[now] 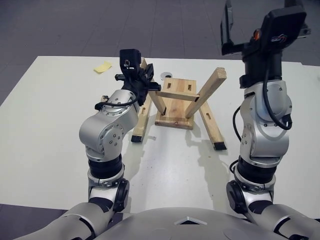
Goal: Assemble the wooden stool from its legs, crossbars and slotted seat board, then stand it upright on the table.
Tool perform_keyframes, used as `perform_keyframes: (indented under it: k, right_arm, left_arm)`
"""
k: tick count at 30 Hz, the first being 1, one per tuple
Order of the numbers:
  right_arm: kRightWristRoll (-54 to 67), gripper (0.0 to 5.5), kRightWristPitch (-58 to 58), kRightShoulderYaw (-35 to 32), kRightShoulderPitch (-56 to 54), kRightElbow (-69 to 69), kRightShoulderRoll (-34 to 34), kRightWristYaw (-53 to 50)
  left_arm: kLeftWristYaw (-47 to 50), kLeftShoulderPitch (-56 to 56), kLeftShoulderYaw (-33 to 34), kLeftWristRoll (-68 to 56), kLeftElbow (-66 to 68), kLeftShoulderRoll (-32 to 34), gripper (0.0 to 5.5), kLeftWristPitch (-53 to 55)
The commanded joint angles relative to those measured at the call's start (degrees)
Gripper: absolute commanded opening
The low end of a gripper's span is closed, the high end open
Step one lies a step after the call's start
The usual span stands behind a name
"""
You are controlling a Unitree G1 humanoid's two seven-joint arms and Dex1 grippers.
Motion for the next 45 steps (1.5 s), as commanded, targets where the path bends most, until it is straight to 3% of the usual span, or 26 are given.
perform_keyframes:
  k: [1, 9, 16, 22, 26, 31, 38, 45]
  right_arm:
    - [-0.5, 4.77, 3.9, 3.6, -0.2, 0.9, 0.8, 1.1]
    - [-5.2, 3.47, 10.5, 13.6, 3.2, 4.0, -0.6, 3.5]
    - [-10.5, 2.30, 12.1, 19.2, -0.5, 8.7, -0.6, 3.9]
    - [-12.3, 1.43, 18.6, 27.8, -0.2, 15.5, -2.5, 10.9]
    - [-12.4, 0.75, 25.1, 30.0, -0.3, 18.3, -2.9, 14.2]
    - [-12.1, 0.00, 22.4, 25.9, -1.0, 18.2, -2.7, 12.7]
    - [-5.8, 0.00, 8.7, 10.3, -5.6, 9.4, 4.9, 4.0]
    - [12.2, 0.00, 24.6, -0.7, -3.9, 7.4, 19.5, 4.5]
  left_arm:
    - [0.6, 8.7, -4.4, 5.8, 8.7, 3.9, 1.04, 6.5]
    - [-0.5, 10.3, -5.6, 6.9, 7.6, 4.2, 1.05, 6.3]
    - [-0.5, 10.5, -5.1, 7.6, 8.0, 3.1, 1.06, 5.8]
    - [0.2, 9.7, -4.6, 7.7, 7.1, 0.3, 1.06, 5.8]
    - [-0.3, 9.1, -4.2, 8.1, 6.5, -0.9, 1.06, 6.1]
    - [-0.9, 9.1, -4.0, 8.9, 6.5, -1.2, 1.06, 6.3]
    - [-1.4, 9.2, -3.8, 9.7, 6.8, -1.4, 1.06, 6.4]
    - [-1.9, 9.4, -3.8, 10.1, 7.4, -2.0, 1.06, 6.1]
